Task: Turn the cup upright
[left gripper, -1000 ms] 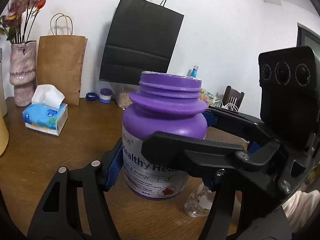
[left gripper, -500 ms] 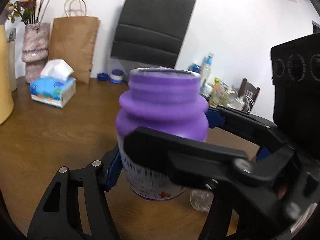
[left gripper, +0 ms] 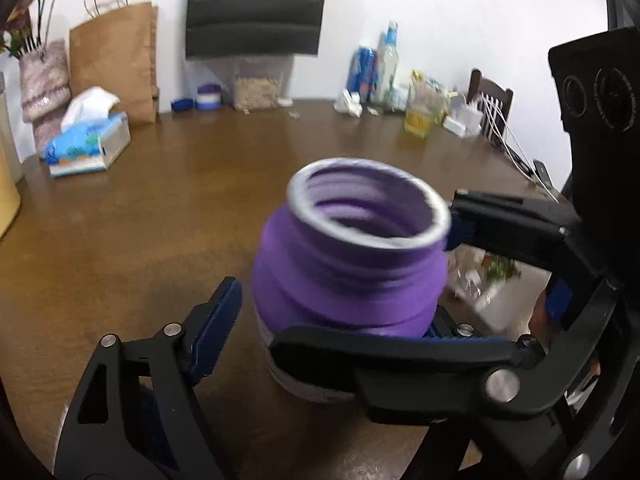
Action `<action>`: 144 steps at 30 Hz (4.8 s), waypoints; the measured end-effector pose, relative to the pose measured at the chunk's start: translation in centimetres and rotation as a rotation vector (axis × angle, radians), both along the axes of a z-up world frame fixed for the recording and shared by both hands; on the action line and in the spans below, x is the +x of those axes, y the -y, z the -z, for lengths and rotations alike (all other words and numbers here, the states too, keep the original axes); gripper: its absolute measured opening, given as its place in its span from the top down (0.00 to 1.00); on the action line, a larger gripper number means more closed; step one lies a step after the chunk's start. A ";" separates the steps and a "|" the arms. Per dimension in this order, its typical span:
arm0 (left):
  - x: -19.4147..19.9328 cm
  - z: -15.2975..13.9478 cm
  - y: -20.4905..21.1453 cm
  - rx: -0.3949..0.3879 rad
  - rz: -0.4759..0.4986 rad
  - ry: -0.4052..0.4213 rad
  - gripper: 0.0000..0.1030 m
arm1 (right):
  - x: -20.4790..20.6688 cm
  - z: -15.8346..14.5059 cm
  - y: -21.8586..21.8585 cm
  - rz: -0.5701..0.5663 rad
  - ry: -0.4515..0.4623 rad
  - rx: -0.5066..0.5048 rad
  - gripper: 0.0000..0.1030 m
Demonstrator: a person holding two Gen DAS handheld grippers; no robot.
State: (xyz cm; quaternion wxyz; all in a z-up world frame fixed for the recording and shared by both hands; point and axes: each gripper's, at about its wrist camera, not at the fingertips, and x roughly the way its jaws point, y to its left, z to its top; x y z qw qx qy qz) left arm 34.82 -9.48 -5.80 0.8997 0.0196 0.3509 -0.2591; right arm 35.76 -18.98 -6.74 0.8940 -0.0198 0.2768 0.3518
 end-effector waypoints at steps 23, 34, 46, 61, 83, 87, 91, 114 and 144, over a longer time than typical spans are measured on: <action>-2.8 0.9 0.7 0.072 0.059 -0.035 0.22 | -3.0 1.0 2.6 0.078 -0.046 0.050 0.40; -4.4 -0.7 -0.7 0.054 -0.009 0.004 0.03 | -4.1 0.2 2.4 0.113 -0.022 0.023 0.39; -9.4 -4.1 -4.0 0.027 -0.120 0.113 0.00 | -10.5 -3.0 4.8 0.204 0.072 -0.002 0.23; -22.9 -7.8 -8.7 0.012 -0.364 0.293 0.00 | -19.8 -4.0 7.1 0.426 0.087 -0.071 0.23; -34.0 -8.4 -6.3 0.013 -0.507 0.543 0.00 | -32.1 -2.0 2.1 0.416 0.327 -0.055 0.23; -34.2 -8.3 -6.3 0.006 -0.508 0.541 0.00 | -32.3 -2.1 2.5 0.430 0.333 -0.038 0.23; -34.4 -8.3 -6.4 0.004 -0.508 0.545 0.00 | -32.5 -2.2 2.4 0.431 0.348 -0.029 0.23; -34.5 -8.6 -6.1 0.000 -0.483 0.552 0.00 | -32.8 -2.3 2.5 0.430 0.357 -0.024 0.23; -34.3 -8.4 -5.8 0.002 -0.484 0.541 0.00 | -32.3 -2.3 2.6 0.428 0.334 -0.027 0.23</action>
